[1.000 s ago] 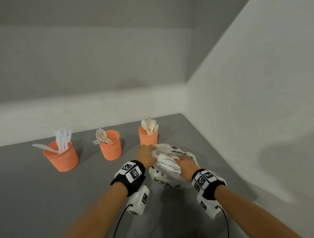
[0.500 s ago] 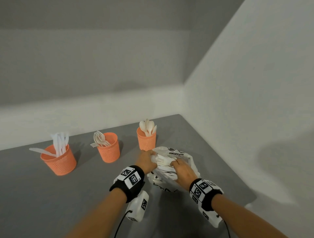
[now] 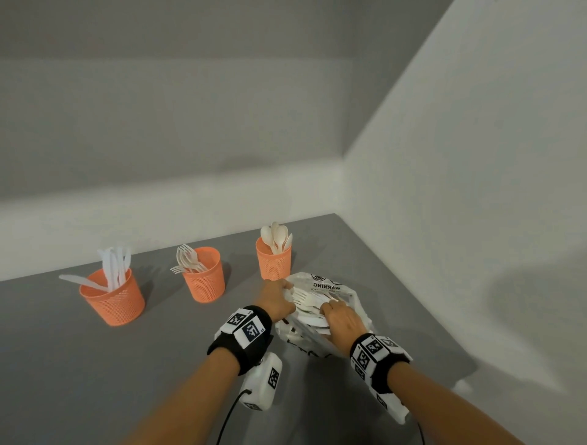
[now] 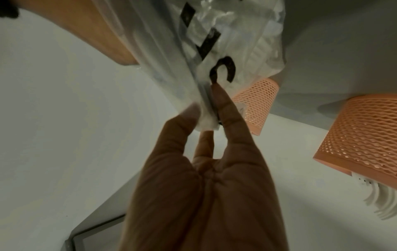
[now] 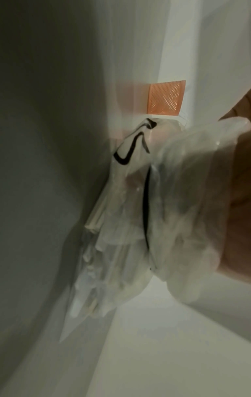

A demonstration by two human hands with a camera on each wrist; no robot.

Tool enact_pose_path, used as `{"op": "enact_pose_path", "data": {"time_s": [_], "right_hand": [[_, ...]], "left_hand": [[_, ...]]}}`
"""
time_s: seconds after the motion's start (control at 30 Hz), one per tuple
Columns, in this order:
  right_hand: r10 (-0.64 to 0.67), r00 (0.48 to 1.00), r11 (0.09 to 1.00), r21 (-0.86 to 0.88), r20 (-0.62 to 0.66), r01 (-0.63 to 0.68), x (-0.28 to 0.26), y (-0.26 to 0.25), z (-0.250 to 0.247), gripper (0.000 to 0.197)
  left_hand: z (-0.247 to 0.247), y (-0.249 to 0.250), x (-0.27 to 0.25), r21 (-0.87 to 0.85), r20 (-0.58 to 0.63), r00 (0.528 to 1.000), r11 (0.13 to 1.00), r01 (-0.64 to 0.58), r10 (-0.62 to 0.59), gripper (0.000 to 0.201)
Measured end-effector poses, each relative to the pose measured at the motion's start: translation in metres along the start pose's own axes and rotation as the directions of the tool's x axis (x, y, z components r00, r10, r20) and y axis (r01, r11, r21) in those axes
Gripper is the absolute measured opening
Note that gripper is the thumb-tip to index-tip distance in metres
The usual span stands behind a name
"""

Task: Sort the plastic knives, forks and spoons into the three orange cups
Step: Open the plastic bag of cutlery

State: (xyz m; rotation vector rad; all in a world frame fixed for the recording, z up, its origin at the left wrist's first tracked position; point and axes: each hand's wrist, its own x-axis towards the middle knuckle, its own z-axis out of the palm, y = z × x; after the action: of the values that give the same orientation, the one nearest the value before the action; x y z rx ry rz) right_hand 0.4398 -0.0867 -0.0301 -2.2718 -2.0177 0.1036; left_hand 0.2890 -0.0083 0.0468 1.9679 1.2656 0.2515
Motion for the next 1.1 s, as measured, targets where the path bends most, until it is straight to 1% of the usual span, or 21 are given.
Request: {"op": "enact_pose_path", "data": {"time_s": [0.07,0.13,0.2,0.27,0.37,0.47,0.57,0.67,0.73,0.83,0.9,0.97,1.03,1.1], "right_hand": [[-0.003,1.0,1.0,0.006,0.004,0.003,-0.003,0.0,0.004,0.046],[0.016,1.0,1.0,0.013,0.005,-0.016,-0.007,-0.002,0.009,0.053],[0.031,1.0,0.999,0.009,-0.005,-0.031,-0.008,-0.005,0.01,0.059],[0.033,0.999,0.999,-0.007,-0.014,-0.033,-0.007,-0.006,0.007,0.062],[0.027,1.0,0.999,-0.03,-0.01,-0.028,-0.003,-0.005,0.005,0.063],[0.043,0.999,0.998,-0.051,0.014,-0.042,0.003,-0.006,0.002,0.058],[0.069,0.997,0.997,-0.031,0.017,-0.069,0.013,-0.007,-0.004,0.04],[0.079,0.997,0.995,0.054,0.019,-0.08,0.018,-0.007,-0.006,0.027],[0.102,0.994,0.982,0.157,0.032,-0.106,0.019,-0.007,-0.005,0.029],[0.135,0.987,0.955,0.255,0.085,-0.153,0.019,-0.009,-0.009,0.041],[0.138,0.982,0.953,0.252,0.132,-0.168,0.021,-0.009,-0.01,0.047],[0.152,0.974,0.957,0.221,0.169,-0.188,0.022,-0.006,-0.011,0.046],[0.162,0.968,0.965,0.174,0.193,-0.196,0.023,-0.002,-0.013,0.043],[0.172,0.962,0.969,0.142,0.211,-0.204,0.024,0.001,-0.017,0.042]], "left_hand": [[0.0,0.0,-0.001,0.022,0.016,1.0,1.0,0.005,-0.006,0.053],[0.001,0.0,-0.003,0.061,0.019,1.0,0.998,0.016,-0.017,0.054],[0.001,-0.001,-0.004,0.094,-0.004,1.0,0.995,0.029,-0.029,0.053],[0.002,-0.001,-0.006,0.112,-0.019,0.999,0.993,0.047,-0.045,0.054],[0.0,0.0,-0.01,0.106,0.011,0.997,0.991,0.078,-0.079,0.059],[-0.003,0.005,-0.01,0.046,0.042,0.997,0.997,0.055,-0.057,0.06],[-0.007,0.015,-0.007,-0.056,0.042,0.999,0.998,0.03,-0.028,0.054],[-0.012,0.021,-0.002,-0.064,0.05,0.999,0.998,0.003,0.001,0.05],[-0.013,0.019,0.001,-0.058,0.049,0.999,0.998,-0.003,0.006,0.049],[-0.015,0.013,0.003,-0.024,0.014,1.0,1.0,0.017,-0.017,0.048],[-0.017,0.008,0.003,0.053,0.004,1.0,0.998,0.029,-0.029,0.05],[-0.017,0.004,0.002,0.129,0.013,0.999,0.991,0.029,-0.031,0.053],[-0.016,0.0,0.0,0.119,0.031,0.999,0.992,0.031,-0.035,0.057],[-0.012,-0.004,0.0,0.067,0.032,0.998,0.997,0.046,-0.048,0.058]]}}
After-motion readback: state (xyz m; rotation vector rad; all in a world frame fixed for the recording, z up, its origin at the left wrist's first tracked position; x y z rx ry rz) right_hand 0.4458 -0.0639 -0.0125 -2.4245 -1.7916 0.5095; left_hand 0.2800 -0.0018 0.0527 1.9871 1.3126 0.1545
